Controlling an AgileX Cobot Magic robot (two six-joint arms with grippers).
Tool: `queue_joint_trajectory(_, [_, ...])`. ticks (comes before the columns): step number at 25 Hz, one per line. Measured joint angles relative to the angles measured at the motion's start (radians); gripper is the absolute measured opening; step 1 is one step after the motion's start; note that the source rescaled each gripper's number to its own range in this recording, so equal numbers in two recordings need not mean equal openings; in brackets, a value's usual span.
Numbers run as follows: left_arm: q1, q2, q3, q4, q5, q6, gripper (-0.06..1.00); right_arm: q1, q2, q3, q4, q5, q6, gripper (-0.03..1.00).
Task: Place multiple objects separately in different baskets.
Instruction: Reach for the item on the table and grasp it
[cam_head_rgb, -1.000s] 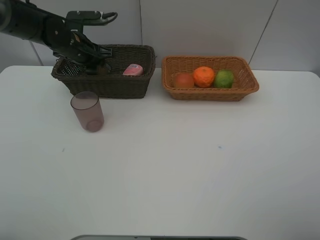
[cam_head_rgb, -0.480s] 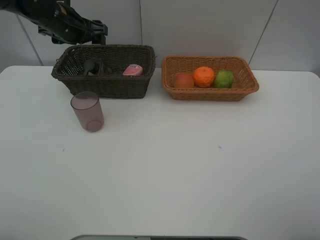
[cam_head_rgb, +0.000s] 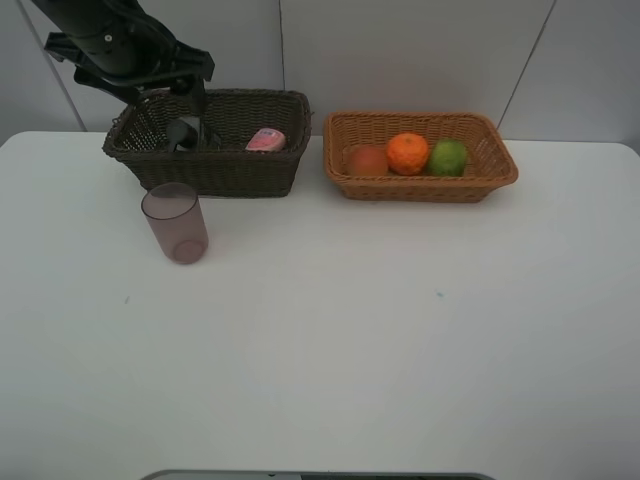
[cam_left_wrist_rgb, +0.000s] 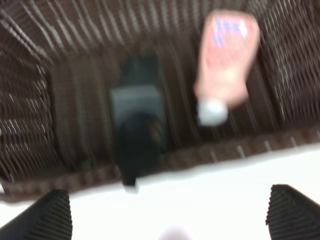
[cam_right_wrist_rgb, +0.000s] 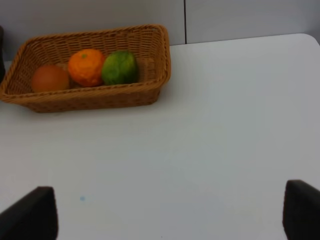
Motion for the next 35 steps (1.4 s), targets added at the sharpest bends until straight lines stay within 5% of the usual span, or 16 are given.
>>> queue_joint_trajectory(9, [-0.12,-0.011,0.039,-0.046,0.21,0.068,1.0,0.0,0.0,0.0,0.0,0.0,0.0,1.0])
queue_joint_trajectory(19, [-0.142,-0.011,0.245,-0.052,-0.001,0.068,1.0,0.0,0.0,0.0,0.0,0.0,0.0,1.0])
queue_joint_trajectory(35, [-0.142,0.112,0.272,0.01,-0.111,0.064,1.0,0.0,0.0,0.0,0.0,0.0,0.0,1.0])
